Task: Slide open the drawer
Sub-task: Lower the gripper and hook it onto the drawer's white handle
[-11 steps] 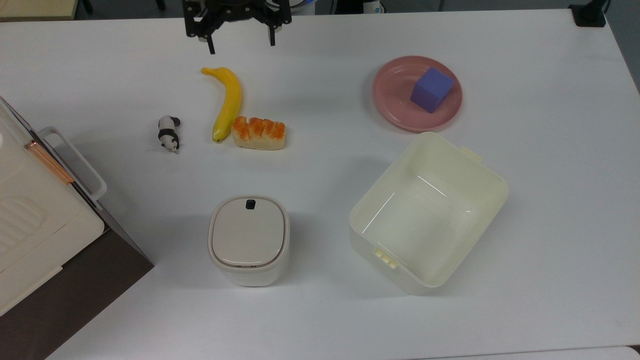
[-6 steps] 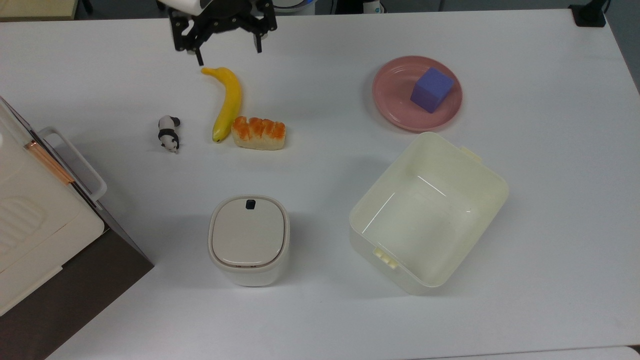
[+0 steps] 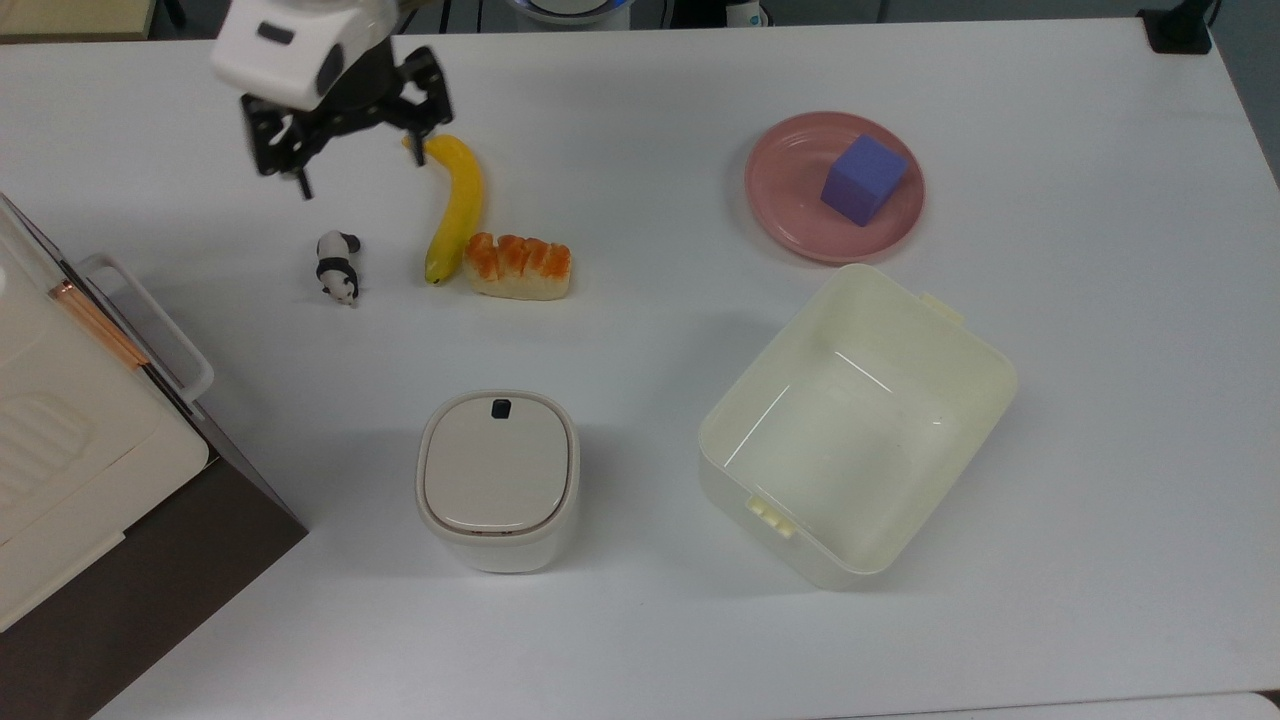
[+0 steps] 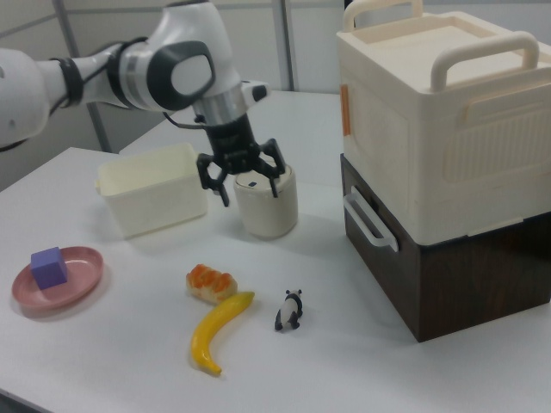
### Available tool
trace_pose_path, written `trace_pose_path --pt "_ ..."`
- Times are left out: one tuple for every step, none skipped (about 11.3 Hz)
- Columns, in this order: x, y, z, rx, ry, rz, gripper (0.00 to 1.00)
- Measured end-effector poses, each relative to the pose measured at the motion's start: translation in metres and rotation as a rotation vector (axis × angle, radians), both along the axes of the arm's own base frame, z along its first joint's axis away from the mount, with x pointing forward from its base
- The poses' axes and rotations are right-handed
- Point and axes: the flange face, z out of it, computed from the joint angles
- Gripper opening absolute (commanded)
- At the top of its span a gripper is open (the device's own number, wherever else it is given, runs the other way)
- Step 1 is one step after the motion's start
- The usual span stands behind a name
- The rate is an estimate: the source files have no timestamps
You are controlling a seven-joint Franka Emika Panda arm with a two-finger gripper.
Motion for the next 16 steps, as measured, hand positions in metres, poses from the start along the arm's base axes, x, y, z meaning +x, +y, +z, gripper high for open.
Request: trace_pose_path --pt "0.003 -0.013 -0.008 -0.009 -0.009 0.027 1.00" --pt "0.005 -0.029 -0.016 -0.020 -0.017 0.066 1.00" --pt "0.008 -0.045 -0.023 -0.031 -0.033 0.104 1.00" --pt "0.011 -0.057 -0.029 -0.041 -0.054 0.123 1.00" --pt "0.016 -0.067 -0.037 -0.053 -0.079 0.137 1.00" --pt "0.021 -0.073 -0.044 -0.073 -0.096 0.157 1.00" --pt "0.026 -0.076 -0.051 -0.111 -0.103 0.186 1.00" --pt "0.030 -0.080 -0.055 -0.144 -0.111 0.219 1.00" --pt "0.033 -0.082 -0.058 -0.163 -0.123 0.244 1.00" --pt "0.036 -0.085 -0.060 -0.175 -0.136 0.265 1.00" --pt "0.037 -0.087 -0.061 -0.196 -0.142 0.289 0.97" --pt "0.039 -0.092 -0.064 -0.217 -0.150 0.303 0.96" --pt "0.041 -0.096 -0.066 -0.229 -0.166 0.310 0.91" --pt "0.042 -0.100 -0.070 -0.236 -0.176 0.315 0.86" --pt "0.043 -0.104 -0.074 -0.244 -0.184 0.319 0.71" --pt "0.045 -0.108 -0.077 -0.253 -0.191 0.322 0.56"
